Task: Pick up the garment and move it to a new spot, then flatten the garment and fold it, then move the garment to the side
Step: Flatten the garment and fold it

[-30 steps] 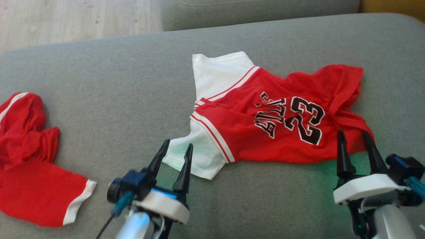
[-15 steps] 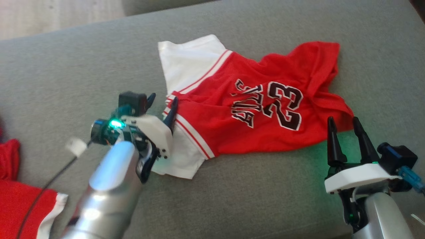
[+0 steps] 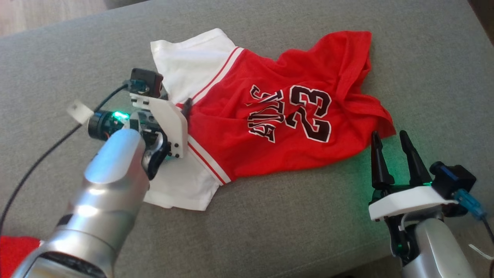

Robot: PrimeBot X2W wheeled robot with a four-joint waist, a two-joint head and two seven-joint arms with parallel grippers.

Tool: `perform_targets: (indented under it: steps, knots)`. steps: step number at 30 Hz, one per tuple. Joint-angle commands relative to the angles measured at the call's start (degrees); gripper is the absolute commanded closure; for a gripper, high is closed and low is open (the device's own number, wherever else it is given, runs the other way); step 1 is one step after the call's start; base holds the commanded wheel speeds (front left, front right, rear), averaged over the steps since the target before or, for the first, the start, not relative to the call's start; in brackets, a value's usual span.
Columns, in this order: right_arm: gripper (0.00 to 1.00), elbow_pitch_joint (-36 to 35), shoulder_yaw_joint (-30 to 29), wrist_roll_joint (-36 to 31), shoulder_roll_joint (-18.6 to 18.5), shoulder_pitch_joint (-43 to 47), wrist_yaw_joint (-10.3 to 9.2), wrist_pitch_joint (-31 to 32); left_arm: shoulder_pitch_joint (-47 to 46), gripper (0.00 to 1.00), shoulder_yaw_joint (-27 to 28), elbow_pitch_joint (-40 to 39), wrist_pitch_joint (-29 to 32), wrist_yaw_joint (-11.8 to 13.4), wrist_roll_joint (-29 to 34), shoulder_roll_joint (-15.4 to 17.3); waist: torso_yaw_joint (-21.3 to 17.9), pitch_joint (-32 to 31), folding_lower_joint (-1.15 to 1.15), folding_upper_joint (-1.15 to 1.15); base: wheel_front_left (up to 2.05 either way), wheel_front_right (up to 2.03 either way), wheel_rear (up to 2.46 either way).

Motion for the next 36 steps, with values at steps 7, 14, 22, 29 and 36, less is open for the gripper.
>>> perform_targets:
  steps: [7, 14, 22, 29, 36]
  knots:
    - [0.0, -0.7, 1.4, 0.1, -0.3, -3.1, 0.39, -1.4, -4.0, 1.0, -3.3, -4.3, -4.0, -0.3, -3.9, 6.7, -1.2, 0.8, 0.0, 0.0, 0.0, 0.0, 0.0]
    - [0.0, 0.3, 2.7, 0.6, -0.3, -4.6, 0.39, -2.0, -12.0, 1.0, -4.7, -4.4, -12.0, -0.3, -3.9, 11.0, -2.5, 1.5, 0.0, 0.0, 0.0, 0.0, 0.0]
    - [0.0, 1.2, 4.2, 1.3, -0.3, -6.0, 0.39, -2.8, -21.6, 1.0, -5.0, -0.2, -20.4, -0.1, -0.4, 16.1, -4.4, 2.6, 0.0, 0.0, 0.0, 0.0, 0.0]
    - [0.0, 2.1, 5.1, 1.8, -0.3, -6.7, 0.39, -3.2, -27.4, 1.0, -4.5, 4.4, -28.8, 4.3, 2.5, 18.7, -5.4, 3.5, 0.0, 0.0, 0.0, 0.0, 0.0]
    - [0.0, 2.6, 5.2, 1.7, -0.3, -7.1, 0.39, -3.5, -28.3, 1.0, -3.2, 8.5, -32.4, 8.3, 2.3, 18.7, -5.4, 3.9, 0.0, 0.0, 0.0, 0.0, 0.0]
